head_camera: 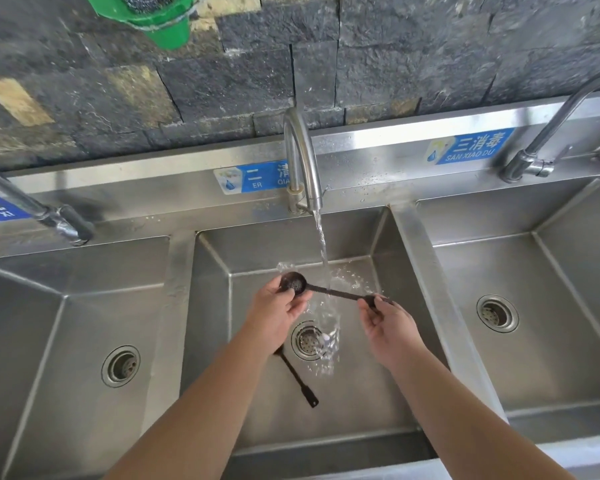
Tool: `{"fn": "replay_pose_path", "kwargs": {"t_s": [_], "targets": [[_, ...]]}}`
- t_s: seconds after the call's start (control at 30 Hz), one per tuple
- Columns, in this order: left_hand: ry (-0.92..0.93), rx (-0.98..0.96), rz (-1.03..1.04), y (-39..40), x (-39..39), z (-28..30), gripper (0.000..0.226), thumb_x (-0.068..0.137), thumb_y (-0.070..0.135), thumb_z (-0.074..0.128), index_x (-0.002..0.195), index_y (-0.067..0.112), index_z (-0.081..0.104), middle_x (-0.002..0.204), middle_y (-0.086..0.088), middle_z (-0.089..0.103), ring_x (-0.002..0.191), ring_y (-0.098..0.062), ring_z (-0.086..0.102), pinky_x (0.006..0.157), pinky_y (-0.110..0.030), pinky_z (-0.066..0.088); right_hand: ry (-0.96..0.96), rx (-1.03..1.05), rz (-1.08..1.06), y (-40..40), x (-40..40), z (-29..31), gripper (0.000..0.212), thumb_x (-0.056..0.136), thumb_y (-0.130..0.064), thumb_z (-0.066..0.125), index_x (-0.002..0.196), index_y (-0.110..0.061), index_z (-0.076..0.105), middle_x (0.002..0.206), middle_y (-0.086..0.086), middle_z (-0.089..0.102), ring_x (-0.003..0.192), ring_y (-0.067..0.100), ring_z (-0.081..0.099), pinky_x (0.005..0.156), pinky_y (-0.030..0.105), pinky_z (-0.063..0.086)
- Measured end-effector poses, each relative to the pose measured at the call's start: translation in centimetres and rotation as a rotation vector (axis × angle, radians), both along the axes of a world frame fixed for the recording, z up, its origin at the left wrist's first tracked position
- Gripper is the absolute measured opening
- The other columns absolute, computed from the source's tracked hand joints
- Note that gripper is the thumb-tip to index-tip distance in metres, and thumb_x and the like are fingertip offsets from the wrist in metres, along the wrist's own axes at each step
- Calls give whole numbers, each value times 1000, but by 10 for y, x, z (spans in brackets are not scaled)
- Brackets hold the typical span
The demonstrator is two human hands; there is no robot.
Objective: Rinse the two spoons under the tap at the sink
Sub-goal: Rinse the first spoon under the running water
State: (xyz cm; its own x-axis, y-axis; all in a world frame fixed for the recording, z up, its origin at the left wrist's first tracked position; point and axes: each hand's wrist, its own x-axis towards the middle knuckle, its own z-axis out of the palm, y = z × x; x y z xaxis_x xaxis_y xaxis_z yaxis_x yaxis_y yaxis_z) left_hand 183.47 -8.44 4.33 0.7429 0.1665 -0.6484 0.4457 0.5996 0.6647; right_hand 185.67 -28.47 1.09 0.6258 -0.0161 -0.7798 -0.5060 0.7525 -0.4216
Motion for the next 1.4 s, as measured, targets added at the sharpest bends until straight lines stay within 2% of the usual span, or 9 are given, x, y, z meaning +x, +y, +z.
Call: {"fn": "replay_pose_path", "kwargs": {"t_s": [0.13,0.27,0.37,0.5,0.63,0.9,1.07,1.27,1.4], "targets": [[-20,37,63,24,-10,15,39,94,-7,43,128,8,55,116,-22,65,98,-25,71,75,-29,59,15,66,62,28,8,-1,7,93,5,53,99,3,56,86,24,69,65,25,74,55,28,59],[-42,70,144,49,-21,23,33,94,-7,45,105,15,66,109,-18,67,96,-26,72,72,-27,58,-2,113,136,57,9,1,5,92,3,55,96,4,58,71,18,74,66,24,74,55,26,59],[-57,69,207,67,-26,25,36,94,-7,43,122,10,58,113,-19,65,95,-27,72,68,-26,59,-30,126,224,73,7,4,7,92,2,55,98,4,58,81,20,73,68,23,74,56,26,59],[-82,50,200,77,-28,22,40,93,-8,43,129,7,55,117,-20,64,96,-28,72,66,-25,58,-55,131,322,74,3,11,10,96,-9,53,99,-3,60,71,12,72,59,20,70,51,25,57],[-102,45,77,57,-22,17,40,92,-10,45,126,8,56,119,-18,64,101,-27,70,68,-22,57,-27,-65,405,41,0,13,15,97,-24,55,98,-11,62,57,1,60,40,9,45,35,19,36],[-78,-20,-123,-15,10,14,40,92,-11,41,120,12,59,98,-13,64,71,-14,62,54,-17,42,-74,-57,167,-41,-11,30,12,97,-19,53,93,-10,60,54,4,60,42,11,52,38,17,42],[10,-143,-124,-38,22,8,13,95,14,52,103,15,61,85,-8,69,66,-17,55,58,-24,40,-125,-55,86,-69,-25,32,23,94,-27,59,88,-6,68,66,11,66,53,17,62,47,22,52],[61,-82,-70,-49,33,8,11,92,2,57,99,7,64,101,-14,61,85,-22,60,66,-27,50,-259,-294,201,-79,-38,33,21,94,4,46,87,-6,63,74,13,66,61,20,66,56,25,57],[48,-14,-114,-44,34,9,16,91,-5,53,95,9,60,103,-16,64,92,-27,65,71,-34,52,-315,-355,204,-76,-40,34,23,95,10,43,98,-9,56,85,18,62,64,21,63,63,26,58]]}}
